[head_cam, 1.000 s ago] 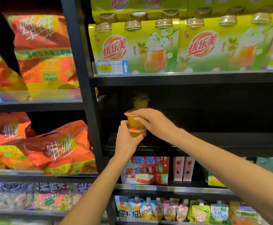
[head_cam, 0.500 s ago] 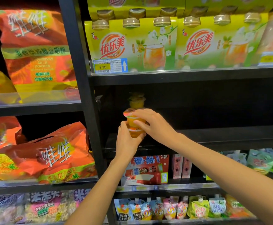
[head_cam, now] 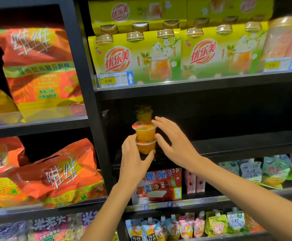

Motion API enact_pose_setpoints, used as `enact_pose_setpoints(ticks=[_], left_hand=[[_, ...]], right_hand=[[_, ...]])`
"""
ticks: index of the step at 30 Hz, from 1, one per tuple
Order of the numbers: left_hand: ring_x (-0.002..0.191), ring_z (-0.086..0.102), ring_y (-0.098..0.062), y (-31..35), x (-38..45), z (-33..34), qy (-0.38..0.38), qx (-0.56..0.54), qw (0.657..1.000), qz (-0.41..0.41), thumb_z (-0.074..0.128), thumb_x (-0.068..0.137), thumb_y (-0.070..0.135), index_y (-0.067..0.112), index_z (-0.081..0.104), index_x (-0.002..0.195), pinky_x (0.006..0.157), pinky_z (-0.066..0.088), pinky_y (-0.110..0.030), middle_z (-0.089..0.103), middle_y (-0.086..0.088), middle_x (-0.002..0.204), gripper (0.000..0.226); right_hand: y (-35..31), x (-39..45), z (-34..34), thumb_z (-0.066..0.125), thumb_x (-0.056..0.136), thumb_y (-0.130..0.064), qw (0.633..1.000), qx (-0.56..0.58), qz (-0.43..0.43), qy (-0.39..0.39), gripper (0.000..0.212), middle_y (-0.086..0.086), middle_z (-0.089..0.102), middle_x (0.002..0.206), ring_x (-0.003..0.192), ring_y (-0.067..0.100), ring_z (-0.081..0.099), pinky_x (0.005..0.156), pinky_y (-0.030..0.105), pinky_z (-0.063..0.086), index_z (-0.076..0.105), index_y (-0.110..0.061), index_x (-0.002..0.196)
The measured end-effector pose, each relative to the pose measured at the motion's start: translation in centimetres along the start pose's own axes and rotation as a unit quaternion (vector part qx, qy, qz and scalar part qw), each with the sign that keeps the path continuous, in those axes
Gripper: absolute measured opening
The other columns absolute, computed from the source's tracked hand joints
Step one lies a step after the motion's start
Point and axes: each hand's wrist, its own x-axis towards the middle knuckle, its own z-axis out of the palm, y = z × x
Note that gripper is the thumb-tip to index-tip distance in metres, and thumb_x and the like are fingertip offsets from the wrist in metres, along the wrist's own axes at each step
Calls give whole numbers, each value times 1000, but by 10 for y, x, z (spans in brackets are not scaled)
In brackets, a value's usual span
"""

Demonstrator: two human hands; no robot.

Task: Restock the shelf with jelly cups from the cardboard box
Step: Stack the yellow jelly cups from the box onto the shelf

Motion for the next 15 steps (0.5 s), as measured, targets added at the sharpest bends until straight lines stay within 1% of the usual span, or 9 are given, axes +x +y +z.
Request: enact_pose_setpoints(ticks=[2, 6, 8, 10, 11, 12, 14, 15], left_hand=[[130, 35, 3, 4, -8, -4, -5, 20, 999, 46, 63, 89, 46, 36, 31, 139, 101, 33, -17, 33, 17, 144, 60], [139, 28, -1, 6, -18, -4, -20, 78, 992, 101, 58, 94, 37, 28, 32, 146, 109, 30, -21, 27, 11, 152, 59], [141, 26, -3, 5, -20, -4, -26, 90, 989, 111, 58, 94, 34, 25, 33, 146, 111, 28, -23, 27, 9, 152, 58], [140, 26, -2, 5, -23, -3, -30, 100, 988, 112, 58, 95, 32, 25, 34, 146, 111, 31, -23, 28, 8, 151, 57], [138, 26, 1, 5, -24, -2, -34, 102, 988, 112, 58, 95, 31, 25, 34, 145, 109, 32, -20, 28, 8, 151, 56], [135, 23, 7, 5, -26, -2, -39, 103, 988, 111, 58, 95, 31, 26, 33, 145, 107, 30, -13, 28, 9, 150, 57], [130, 17, 14, 5, -29, -3, -51, 106, 987, 106, 57, 95, 30, 27, 31, 147, 98, 20, 1, 27, 11, 150, 58], [129, 15, 16, 4, -29, -4, -55, 107, 987, 103, 56, 96, 30, 27, 30, 148, 94, 17, 4, 26, 11, 151, 59]], right_hand=[[1, -16, 1, 40, 99, -45, 1000, 9, -8, 12, 50, -13, 40, 152, 143, 0, 29, 119, 35, 30, 44, -27, 146], [7, -37, 3, 45, 101, -30, 1000, -9, -16, -9, 39, -11, 52, 140, 133, -2, 40, 113, 29, 38, 50, -23, 140], [11, -42, 5, 47, 102, -25, 999, -20, -16, -21, 37, -11, 54, 137, 130, -3, 42, 111, 22, 37, 51, -22, 138], [13, -44, 6, 48, 102, -24, 999, -29, -5, -32, 37, -11, 53, 138, 130, -5, 40, 108, 11, 31, 51, -23, 139], [14, -44, 7, 48, 102, -25, 999, -33, 4, -37, 38, -11, 52, 139, 131, -6, 39, 106, 7, 28, 50, -24, 141], [14, -44, 7, 48, 102, -25, 998, -39, 11, -43, 39, -11, 51, 140, 131, -6, 38, 104, 3, 25, 49, -24, 142], [17, -45, 9, 47, 103, -26, 997, -51, 18, -54, 41, -10, 49, 143, 134, -4, 36, 103, 2, 22, 47, -24, 144], [18, -45, 10, 47, 103, -27, 996, -57, 20, -63, 42, -10, 48, 145, 136, -3, 35, 105, 4, 21, 46, -24, 145]])
